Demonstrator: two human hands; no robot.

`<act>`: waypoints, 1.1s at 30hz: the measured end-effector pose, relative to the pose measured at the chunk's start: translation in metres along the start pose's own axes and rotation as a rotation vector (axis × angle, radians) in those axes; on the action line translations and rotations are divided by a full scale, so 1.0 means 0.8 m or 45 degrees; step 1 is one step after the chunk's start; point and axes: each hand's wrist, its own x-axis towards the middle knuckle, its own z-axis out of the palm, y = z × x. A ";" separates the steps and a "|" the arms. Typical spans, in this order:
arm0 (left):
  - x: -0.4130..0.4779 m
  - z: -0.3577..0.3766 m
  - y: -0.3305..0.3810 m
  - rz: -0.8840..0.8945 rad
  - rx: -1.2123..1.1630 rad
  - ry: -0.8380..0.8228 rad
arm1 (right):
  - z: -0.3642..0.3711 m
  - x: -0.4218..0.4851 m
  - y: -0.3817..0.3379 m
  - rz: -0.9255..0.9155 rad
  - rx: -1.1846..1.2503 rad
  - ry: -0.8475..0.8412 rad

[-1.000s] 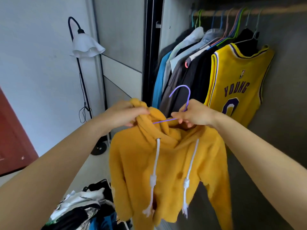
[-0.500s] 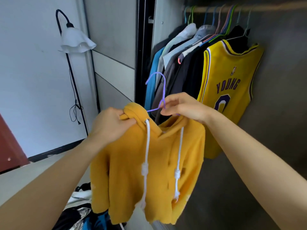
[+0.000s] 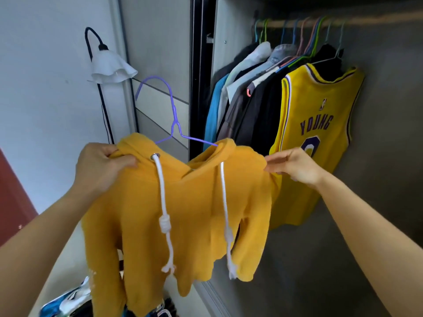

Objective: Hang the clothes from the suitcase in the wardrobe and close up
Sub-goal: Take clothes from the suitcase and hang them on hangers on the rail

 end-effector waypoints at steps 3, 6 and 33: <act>-0.004 0.011 0.001 0.021 -0.031 -0.056 | 0.013 -0.001 -0.058 -0.253 0.049 0.065; -0.008 0.031 0.007 0.072 -0.032 -0.202 | 0.054 -0.011 -0.124 -0.327 -0.009 -0.208; -0.049 0.302 0.153 0.501 -0.281 -1.041 | -0.082 -0.122 -0.164 0.393 -0.034 0.471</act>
